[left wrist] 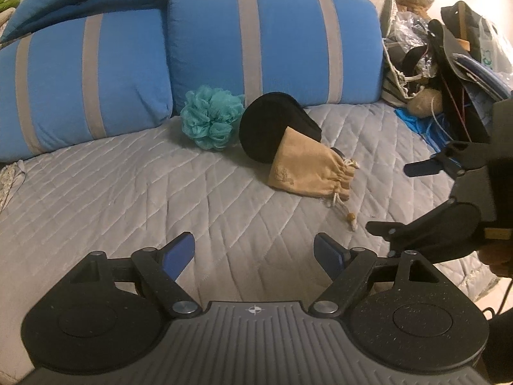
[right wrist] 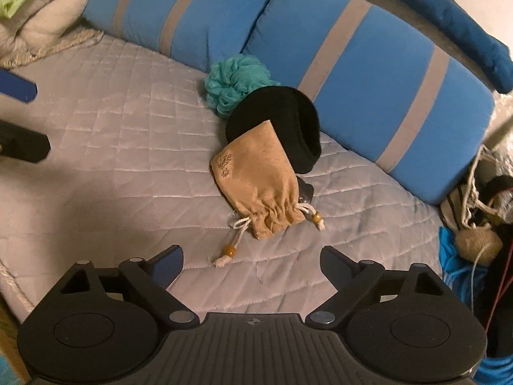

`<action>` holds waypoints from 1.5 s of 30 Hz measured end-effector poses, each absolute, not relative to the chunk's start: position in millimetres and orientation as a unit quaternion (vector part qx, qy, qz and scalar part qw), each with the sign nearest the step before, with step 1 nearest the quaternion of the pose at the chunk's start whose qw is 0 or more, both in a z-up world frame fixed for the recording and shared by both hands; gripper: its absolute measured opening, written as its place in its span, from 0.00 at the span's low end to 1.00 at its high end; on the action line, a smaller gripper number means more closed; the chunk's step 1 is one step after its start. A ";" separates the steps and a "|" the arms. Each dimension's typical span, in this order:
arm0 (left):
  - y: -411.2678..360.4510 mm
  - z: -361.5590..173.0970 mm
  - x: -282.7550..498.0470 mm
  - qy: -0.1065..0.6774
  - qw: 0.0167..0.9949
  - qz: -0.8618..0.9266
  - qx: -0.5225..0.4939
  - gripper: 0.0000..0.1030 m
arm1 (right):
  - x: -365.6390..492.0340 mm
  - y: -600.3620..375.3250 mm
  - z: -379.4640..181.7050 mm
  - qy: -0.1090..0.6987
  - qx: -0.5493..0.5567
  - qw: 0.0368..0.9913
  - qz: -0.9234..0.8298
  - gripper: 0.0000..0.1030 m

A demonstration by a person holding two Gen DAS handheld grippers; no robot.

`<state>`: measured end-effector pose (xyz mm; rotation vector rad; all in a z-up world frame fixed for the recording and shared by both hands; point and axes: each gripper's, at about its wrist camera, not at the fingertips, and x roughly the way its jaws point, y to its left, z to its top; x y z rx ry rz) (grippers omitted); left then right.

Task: Organize soft objects
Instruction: 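Move both open grippers toward the tan drawstring pouch, then grasp the tan drawstring pouch with the right gripper and lift it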

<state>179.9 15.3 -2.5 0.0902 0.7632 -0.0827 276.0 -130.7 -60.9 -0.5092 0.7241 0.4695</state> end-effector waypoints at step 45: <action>33.7 5.4 207.3 0.418 0.908 -0.026 -0.029 0.79 | 320.8 -55.6 -141.9 0.295 -0.487 0.794 0.213 0.06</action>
